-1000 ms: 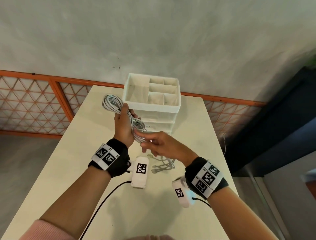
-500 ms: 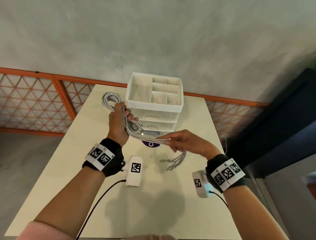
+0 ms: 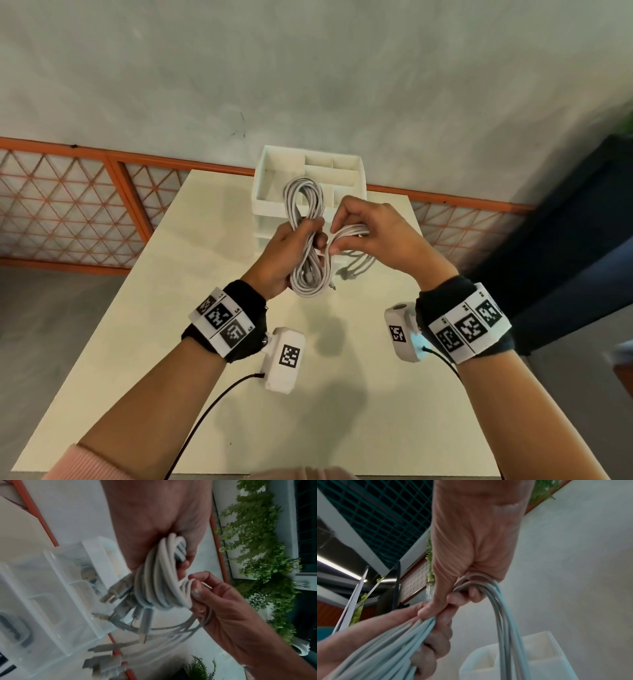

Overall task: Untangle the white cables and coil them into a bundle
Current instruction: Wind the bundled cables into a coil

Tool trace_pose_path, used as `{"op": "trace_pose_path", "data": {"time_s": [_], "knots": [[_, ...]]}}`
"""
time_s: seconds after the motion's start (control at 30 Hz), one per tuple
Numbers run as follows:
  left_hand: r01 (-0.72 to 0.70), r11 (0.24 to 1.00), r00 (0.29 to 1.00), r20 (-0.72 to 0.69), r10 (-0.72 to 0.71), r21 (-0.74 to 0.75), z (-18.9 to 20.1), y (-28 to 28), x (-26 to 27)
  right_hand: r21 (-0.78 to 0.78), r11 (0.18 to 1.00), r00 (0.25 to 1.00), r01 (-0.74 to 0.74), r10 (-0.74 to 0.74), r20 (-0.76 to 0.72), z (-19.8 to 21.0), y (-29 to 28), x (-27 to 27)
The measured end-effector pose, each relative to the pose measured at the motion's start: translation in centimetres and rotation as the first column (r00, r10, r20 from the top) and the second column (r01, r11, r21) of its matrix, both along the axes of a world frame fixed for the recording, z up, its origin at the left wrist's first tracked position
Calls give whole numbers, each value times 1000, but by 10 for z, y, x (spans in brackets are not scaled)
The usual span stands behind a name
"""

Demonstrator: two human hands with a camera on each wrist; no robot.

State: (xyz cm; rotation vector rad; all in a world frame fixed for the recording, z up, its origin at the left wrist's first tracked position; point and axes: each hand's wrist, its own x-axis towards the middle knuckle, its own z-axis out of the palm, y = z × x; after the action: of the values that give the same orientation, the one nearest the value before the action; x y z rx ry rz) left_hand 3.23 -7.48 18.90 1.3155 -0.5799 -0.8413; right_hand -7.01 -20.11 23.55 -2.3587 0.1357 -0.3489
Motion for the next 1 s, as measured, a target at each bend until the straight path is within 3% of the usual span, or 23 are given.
{"op": "trace_pose_path", "data": {"time_s": [0.2, 0.47, 0.53, 0.67, 0.8, 0.9, 1.0], "knots": [[73, 997, 993, -94, -75, -26, 4, 1, -4, -119, 993, 998, -13, 20, 64, 9, 13, 2], [152, 988, 986, -68, -150, 17, 0, 6, -9, -312, 947, 994, 73, -45, 96, 9, 13, 3], [177, 984, 983, -47, -176, 17, 0, 8, -6, -253, 966, 998, 54, -44, 46, 6, 7, 0], [208, 977, 978, -15, -207, 44, 0, 6, 1, 33, 999, 973, 16, -8, -229, -2, -12, -4], [239, 970, 971, -47, -236, 52, -7, 9, 4, -6, 1000, 913, -7, 4, -408, -2, -23, -10], [245, 966, 969, -40, -242, 82, -11, 12, 7, 36, 999, 917, -17, 30, -398, 3, -27, -16], [265, 937, 948, 114, -296, 227, -11, 9, 5, 20, 1000, 968, -11, 16, -250, 5, -19, -11]]}}
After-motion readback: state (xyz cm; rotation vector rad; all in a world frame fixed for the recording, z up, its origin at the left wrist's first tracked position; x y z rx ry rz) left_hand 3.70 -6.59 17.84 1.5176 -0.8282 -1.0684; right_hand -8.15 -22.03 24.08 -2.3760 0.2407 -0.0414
